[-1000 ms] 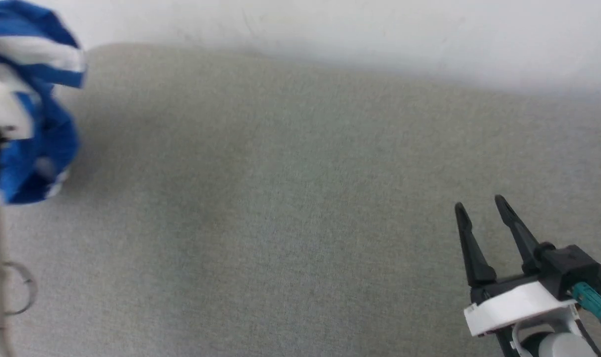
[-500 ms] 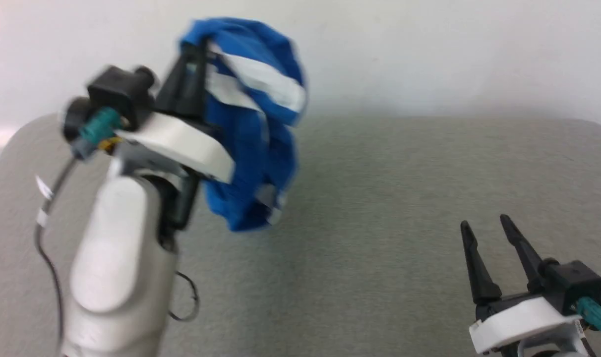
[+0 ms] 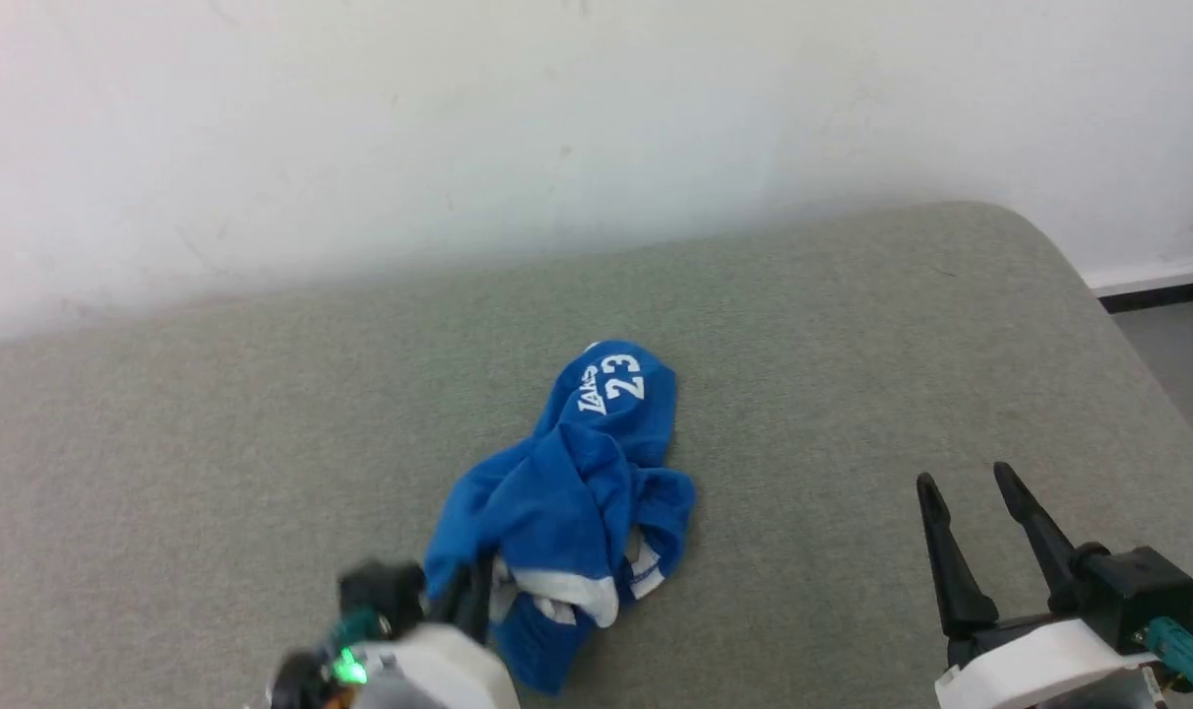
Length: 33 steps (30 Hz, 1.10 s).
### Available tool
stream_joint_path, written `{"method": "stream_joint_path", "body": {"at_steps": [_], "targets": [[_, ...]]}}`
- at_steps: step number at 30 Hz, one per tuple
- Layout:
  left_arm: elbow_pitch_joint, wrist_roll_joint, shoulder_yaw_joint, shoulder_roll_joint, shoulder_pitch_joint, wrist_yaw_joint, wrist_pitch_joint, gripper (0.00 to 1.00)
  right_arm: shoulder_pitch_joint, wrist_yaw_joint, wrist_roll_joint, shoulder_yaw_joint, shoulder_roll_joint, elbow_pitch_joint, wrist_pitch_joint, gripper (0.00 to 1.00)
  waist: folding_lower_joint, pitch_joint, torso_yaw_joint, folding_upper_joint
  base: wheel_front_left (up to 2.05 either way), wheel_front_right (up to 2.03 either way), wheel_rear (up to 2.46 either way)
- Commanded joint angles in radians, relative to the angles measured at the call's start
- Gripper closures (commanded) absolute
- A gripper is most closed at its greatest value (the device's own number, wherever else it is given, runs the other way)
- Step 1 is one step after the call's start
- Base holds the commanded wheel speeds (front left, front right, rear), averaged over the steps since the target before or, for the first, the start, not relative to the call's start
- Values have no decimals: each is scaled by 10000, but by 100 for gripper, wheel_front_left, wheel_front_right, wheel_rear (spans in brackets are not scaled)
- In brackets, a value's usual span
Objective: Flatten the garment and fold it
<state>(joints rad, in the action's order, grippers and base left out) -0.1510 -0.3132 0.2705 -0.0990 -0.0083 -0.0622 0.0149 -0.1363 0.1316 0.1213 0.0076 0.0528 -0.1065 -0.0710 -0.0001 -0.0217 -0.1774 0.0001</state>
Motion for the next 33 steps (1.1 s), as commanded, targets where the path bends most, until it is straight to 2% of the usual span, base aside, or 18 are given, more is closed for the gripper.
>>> {"method": "stream_joint_path", "body": {"at_steps": [1, 2, 3, 4, 10, 13, 19, 28, 33], "targets": [[-200, -3, 121, -11, 136, 100, -122, 100, -115, -9, 58, 33, -25, -13, 31, 0, 1, -15, -18, -1, 0, 0, 0], [-412, -29, 197, 7, 306, 154, -226, 100, -111, -9, 50, 76, -25, 12, 48, 0, 1, -21, 22, -1, 0, 0, 0], [-570, -71, 252, 42, 451, 178, -347, 72, -108, -9, 49, 102, -25, 26, 57, 0, 1, -35, 68, -1, 0, 0, 0], [-670, -88, 257, 75, 541, 138, -517, 0, -99, -9, 34, 120, -25, 29, 63, 0, 1, -38, 111, -1, 0, 0, 0], [-335, 33, 336, 224, 507, 54, -2074, 0, -158, -9, -13, 42, -25, -14, 89, 0, 1, -143, 517, -1, 0, 0, 0], [67, 39, 299, 241, 383, 133, -2428, 0, -193, -9, -41, 12, -25, -20, 94, 0, 1, -167, 710, -1, 0, 0, 0], [752, -35, -73, 35, 231, 120, -2604, 0, -274, -9, -79, -97, -26, -107, 173, 0, 1, -224, 1033, -1, 0, 0, 0], [1121, -102, -918, -966, 880, -49, -2605, 0, -352, -9, 62, -56, -26, -51, 472, 0, 1, -392, 1278, -1, 0, 0, 0], [1215, -128, -1027, -1210, 1065, -73, -2509, 0, -286, -9, 219, 583, -14, 441, 1593, 0, 1, -380, 1565, -1, 0, 0, 0]]}}
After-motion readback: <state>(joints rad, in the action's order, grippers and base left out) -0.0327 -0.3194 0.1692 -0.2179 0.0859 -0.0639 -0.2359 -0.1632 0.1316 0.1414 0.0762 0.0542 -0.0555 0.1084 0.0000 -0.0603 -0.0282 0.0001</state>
